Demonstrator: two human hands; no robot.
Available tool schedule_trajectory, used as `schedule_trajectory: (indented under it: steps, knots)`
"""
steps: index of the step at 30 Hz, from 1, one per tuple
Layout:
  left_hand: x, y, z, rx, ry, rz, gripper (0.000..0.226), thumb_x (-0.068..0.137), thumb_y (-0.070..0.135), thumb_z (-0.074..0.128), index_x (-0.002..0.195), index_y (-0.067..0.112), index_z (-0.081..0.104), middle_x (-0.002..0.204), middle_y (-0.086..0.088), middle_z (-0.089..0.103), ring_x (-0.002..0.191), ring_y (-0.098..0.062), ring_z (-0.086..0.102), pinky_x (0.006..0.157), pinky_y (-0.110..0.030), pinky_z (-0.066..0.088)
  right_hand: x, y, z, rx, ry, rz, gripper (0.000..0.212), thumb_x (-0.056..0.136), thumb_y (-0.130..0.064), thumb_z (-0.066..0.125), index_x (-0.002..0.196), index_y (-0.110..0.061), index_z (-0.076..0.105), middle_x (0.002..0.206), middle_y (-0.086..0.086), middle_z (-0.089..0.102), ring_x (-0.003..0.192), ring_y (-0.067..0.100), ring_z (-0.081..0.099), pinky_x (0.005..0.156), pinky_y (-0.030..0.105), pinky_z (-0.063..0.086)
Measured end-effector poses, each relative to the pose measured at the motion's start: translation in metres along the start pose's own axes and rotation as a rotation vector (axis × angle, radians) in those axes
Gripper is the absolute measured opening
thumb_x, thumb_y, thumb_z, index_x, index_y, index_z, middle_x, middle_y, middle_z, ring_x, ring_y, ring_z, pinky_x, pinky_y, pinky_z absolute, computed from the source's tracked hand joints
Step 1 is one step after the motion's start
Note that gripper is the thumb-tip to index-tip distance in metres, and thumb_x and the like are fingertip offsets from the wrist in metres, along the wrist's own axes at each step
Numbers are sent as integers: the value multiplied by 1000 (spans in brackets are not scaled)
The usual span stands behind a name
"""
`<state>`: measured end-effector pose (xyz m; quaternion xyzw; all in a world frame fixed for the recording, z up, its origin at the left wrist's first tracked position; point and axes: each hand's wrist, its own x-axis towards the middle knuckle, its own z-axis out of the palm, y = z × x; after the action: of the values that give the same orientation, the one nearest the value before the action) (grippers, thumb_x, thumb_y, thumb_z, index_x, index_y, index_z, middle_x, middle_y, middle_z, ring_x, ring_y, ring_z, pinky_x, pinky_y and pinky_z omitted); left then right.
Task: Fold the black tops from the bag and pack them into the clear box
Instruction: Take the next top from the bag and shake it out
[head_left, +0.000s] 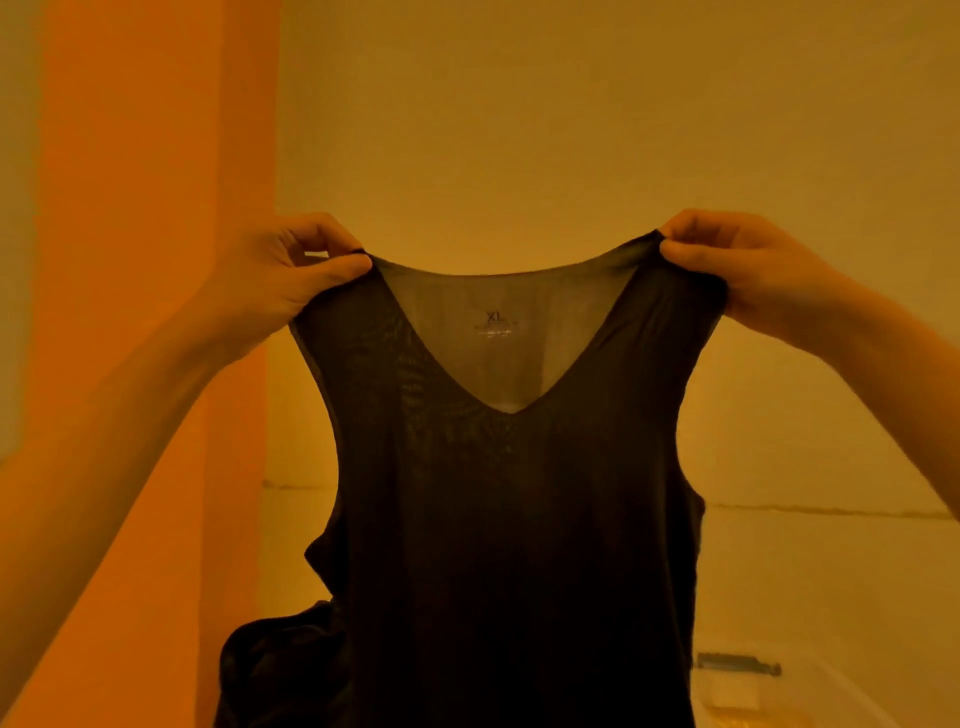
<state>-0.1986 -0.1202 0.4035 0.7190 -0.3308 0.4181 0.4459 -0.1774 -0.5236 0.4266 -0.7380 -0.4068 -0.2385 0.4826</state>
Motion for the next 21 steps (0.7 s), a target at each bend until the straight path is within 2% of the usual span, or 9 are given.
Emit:
schedule_trajectory:
  steps: [2, 4, 7, 12, 15, 19, 21]
  knots:
    - [2, 7, -3, -42, 6, 16, 11, 73, 39, 77, 77, 29, 73, 78, 11, 70, 75, -7, 67, 63, -17, 55, 0, -6, -4, 57, -4, -16, 5, 83, -32, 68, 83, -27, 68, 83, -7, 65, 74, 7, 60, 60, 14, 47]
    - [3, 5, 0, -32, -1, 18, 12, 77, 34, 75, 81, 24, 71, 80, 9, 70, 76, -8, 68, 64, -19, 57, 2, -2, -4, 54, 1, -2, 7, 80, -35, 69, 82, -29, 68, 83, -7, 66, 74, 7, 61, 59, 15, 47]
    - [1, -8, 10, 3, -32, -33, 5, 79, 31, 74, 76, 28, 72, 78, 9, 70, 75, -8, 68, 62, -19, 56, 5, 19, -1, 48, 4, 57, 5, 88, -31, 64, 85, -29, 68, 87, -6, 68, 77, 9, 62, 59, 17, 48]
    - [-1, -63, 36, 106, -105, -171, 9, 79, 37, 74, 79, 28, 74, 85, 3, 72, 81, -9, 70, 63, -20, 56, 11, 88, 16, -75, -40, 207, 10, 96, -31, 62, 95, -24, 68, 100, 6, 65, 88, 24, 52, 64, 28, 40]
    - [-8, -122, 63, 179, -183, -285, 12, 81, 38, 75, 84, 26, 75, 95, -8, 72, 88, -15, 70, 73, -32, 56, 13, 152, 32, -193, -136, 322, 17, 99, -34, 60, 100, -18, 67, 94, 3, 66, 84, 23, 52, 66, 31, 39]
    - [-31, -219, 116, 256, -253, -410, 6, 91, 24, 74, 89, 18, 74, 88, -3, 70, 70, 4, 64, 59, -10, 49, 13, 262, 61, -374, -295, 448, 18, 99, -37, 61, 99, -19, 67, 73, -7, 60, 72, 16, 51, 60, 26, 43]
    - [-44, -272, 143, 289, -295, -460, 6, 92, 22, 74, 90, 16, 73, 84, -2, 70, 65, 6, 63, 57, -8, 46, 12, 324, 80, -452, -362, 500, 19, 98, -36, 62, 96, -17, 66, 74, -3, 57, 71, 16, 51, 60, 27, 42]
